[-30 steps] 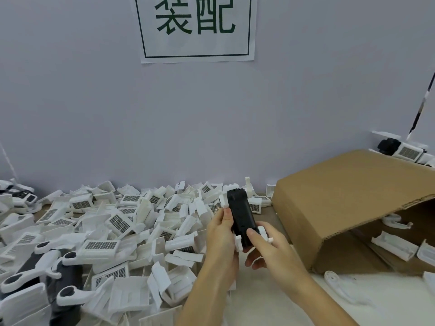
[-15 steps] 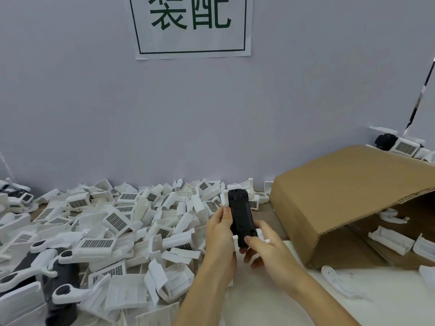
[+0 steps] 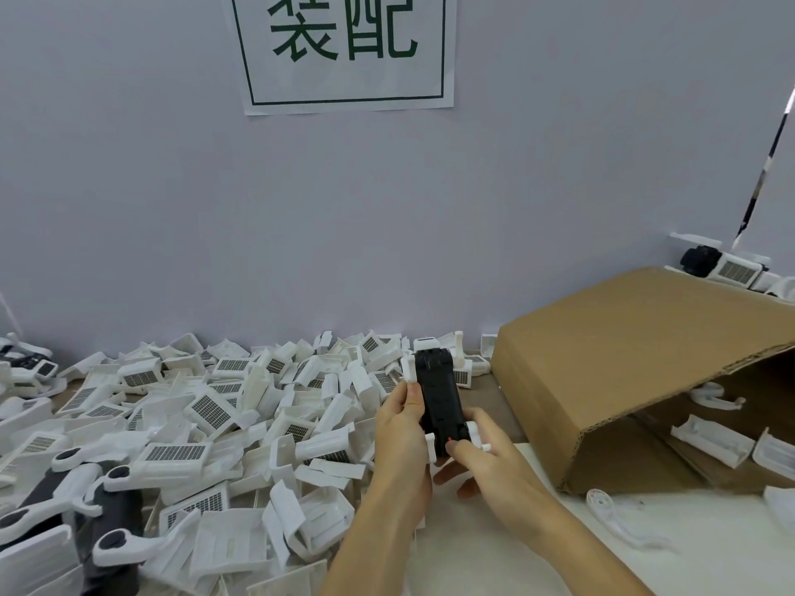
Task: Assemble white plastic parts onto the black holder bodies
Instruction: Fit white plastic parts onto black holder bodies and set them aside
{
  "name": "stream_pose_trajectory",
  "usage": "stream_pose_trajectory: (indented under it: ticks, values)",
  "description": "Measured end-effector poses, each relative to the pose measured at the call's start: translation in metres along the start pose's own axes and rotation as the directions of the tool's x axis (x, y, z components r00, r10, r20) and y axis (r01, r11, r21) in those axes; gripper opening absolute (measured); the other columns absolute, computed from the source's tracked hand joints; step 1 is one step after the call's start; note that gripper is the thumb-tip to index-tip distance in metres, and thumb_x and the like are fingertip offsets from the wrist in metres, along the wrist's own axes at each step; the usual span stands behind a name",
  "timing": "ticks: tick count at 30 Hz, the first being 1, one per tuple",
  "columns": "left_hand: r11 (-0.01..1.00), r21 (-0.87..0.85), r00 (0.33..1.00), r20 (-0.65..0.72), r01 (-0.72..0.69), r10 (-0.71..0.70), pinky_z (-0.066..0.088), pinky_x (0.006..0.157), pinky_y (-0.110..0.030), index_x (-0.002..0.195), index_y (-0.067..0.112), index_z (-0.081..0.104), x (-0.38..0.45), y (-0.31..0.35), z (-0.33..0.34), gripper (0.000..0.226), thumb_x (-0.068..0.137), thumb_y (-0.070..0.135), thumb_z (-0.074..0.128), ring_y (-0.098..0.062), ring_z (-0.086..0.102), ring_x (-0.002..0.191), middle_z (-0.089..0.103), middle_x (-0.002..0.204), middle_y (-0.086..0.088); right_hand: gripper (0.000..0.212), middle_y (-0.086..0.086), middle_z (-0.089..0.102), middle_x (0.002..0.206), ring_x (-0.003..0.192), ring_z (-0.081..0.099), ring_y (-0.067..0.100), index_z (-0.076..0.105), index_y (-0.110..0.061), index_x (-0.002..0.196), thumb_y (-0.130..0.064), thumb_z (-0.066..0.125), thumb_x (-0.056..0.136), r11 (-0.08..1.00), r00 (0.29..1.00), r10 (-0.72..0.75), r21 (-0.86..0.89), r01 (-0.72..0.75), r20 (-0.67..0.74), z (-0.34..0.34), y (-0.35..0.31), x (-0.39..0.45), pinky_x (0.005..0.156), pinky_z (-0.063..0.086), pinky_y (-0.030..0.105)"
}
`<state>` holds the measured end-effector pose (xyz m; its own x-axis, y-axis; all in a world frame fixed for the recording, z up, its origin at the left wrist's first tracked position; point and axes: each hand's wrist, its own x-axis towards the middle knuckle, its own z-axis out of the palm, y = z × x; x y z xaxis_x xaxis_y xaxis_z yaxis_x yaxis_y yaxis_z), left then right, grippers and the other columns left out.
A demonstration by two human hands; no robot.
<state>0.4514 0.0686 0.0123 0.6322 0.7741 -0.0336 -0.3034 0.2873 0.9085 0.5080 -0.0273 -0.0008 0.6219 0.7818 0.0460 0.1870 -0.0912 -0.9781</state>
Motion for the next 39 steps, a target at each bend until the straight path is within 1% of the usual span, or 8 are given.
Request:
stream_pose_trajectory:
  ticks: [6, 8, 10, 14, 18, 24, 34, 39]
  values:
    - [1.0, 0.018, 1.0, -0.001, -0.015, 0.015, 0.044, 0.064, -0.036, 0.111, 0.008, 0.069, 0.0016, -0.0018, 0.0002, 0.032, 0.108, 0.026, 0.043, -0.033, 0.06, 0.097, 0.07, 0.107, -0.018, 0.026, 0.001, 0.074, 0.086, 0.079, 0.073, 0.021, 0.053, -0.038, 0.113, -0.017, 0.048, 0.1, 1.0, 1.0, 0.015, 0.027, -0.015, 0.009, -0.0011, -0.0012, -0.0006, 0.063, 0.05, 0.027]
    - [1.0, 0.014, 1.0, -0.007, 0.001, -0.001, 0.05, 0.074, -0.043, 0.117, 0.009, 0.068, 0.0033, -0.0027, 0.0005, 0.031, 0.108, 0.027, 0.044, -0.04, 0.062, 0.108, 0.071, 0.114, -0.016, 0.021, 0.0, 0.074, 0.083, 0.076, 0.073, 0.021, 0.054, -0.037, 0.113, -0.019, 0.049, 0.102, 0.999, 1.0, 0.01, 0.043, -0.011, 0.009, -0.0013, -0.0013, -0.0006, 0.062, 0.049, 0.026]
    - [1.0, 0.015, 1.0, -0.011, 0.022, -0.021, 0.051, 0.069, -0.04, 0.124, 0.009, 0.065, 0.0036, -0.003, 0.0006, 0.032, 0.108, 0.027, 0.044, -0.046, 0.059, 0.117, 0.067, 0.122, -0.022, 0.017, 0.001, 0.073, 0.08, 0.07, 0.071, 0.019, 0.055, -0.035, 0.113, -0.022, 0.05, 0.103, 0.998, 1.0, 0.01, 0.054, -0.011, 0.007, -0.001, -0.0013, 0.0, 0.061, 0.049, 0.025]
    - [1.0, 0.004, 0.999, -0.02, 0.029, -0.029, 0.043, 0.047, -0.028, 0.118, 0.012, 0.067, 0.0033, -0.003, 0.0005, 0.03, 0.108, 0.028, 0.043, -0.036, 0.061, 0.097, 0.07, 0.118, -0.02, 0.021, 0.004, 0.069, 0.078, 0.062, 0.063, 0.017, 0.054, -0.03, 0.114, -0.013, 0.049, 0.102, 0.997, 0.999, 0.026, 0.071, -0.028, 0.027, -0.0019, -0.0022, 0.0016, 0.057, 0.048, 0.024]
    - [0.999, -0.002, 0.998, -0.038, 0.044, -0.044, 0.041, 0.051, -0.03, 0.125, 0.012, 0.064, 0.0038, -0.0042, -0.0004, 0.031, 0.108, 0.029, 0.045, -0.035, 0.061, 0.1, 0.071, 0.118, -0.017, 0.023, 0.001, 0.069, 0.074, 0.061, 0.06, 0.017, 0.054, -0.03, 0.113, -0.011, 0.049, 0.1, 0.997, 0.999, 0.029, 0.07, -0.031, 0.032, -0.0029, -0.0012, 0.0016, 0.061, 0.049, 0.03]
    - [0.999, -0.003, 0.999, -0.04, 0.032, -0.032, 0.04, 0.053, -0.031, 0.116, 0.012, 0.069, 0.0034, -0.0034, 0.0002, 0.029, 0.108, 0.028, 0.045, -0.034, 0.059, 0.097, 0.071, 0.116, -0.019, 0.028, -0.003, 0.07, 0.074, 0.062, 0.062, 0.016, 0.054, -0.031, 0.113, -0.009, 0.049, 0.097, 0.999, 0.999, 0.024, 0.048, -0.026, 0.041, -0.0034, -0.0016, -0.0003, 0.06, 0.051, 0.028]
    - [1.0, -0.014, 0.999, -0.019, 0.028, -0.028, 0.039, 0.041, -0.025, 0.114, 0.013, 0.069, 0.0008, -0.0008, -0.0004, 0.03, 0.108, 0.028, 0.044, -0.032, 0.059, 0.093, 0.071, 0.113, -0.021, 0.023, -0.003, 0.071, 0.077, 0.059, 0.06, 0.012, 0.052, -0.036, 0.113, -0.018, 0.051, 0.1, 1.0, 1.0, 0.015, 0.025, -0.016, 0.026, -0.0019, -0.0022, -0.0016, 0.056, 0.049, 0.025]
    - [1.0, 0.008, 1.0, -0.011, 0.018, -0.018, 0.04, 0.049, -0.028, 0.109, 0.008, 0.068, 0.0032, -0.0042, -0.0008, 0.03, 0.108, 0.025, 0.044, -0.032, 0.06, 0.091, 0.072, 0.11, -0.02, 0.023, -0.001, 0.07, 0.073, 0.058, 0.057, 0.015, 0.055, -0.032, 0.113, -0.013, 0.049, 0.1, 0.997, 0.999, 0.024, 0.074, -0.026, 0.031, -0.0033, 0.0004, 0.0006, 0.055, 0.046, 0.027]
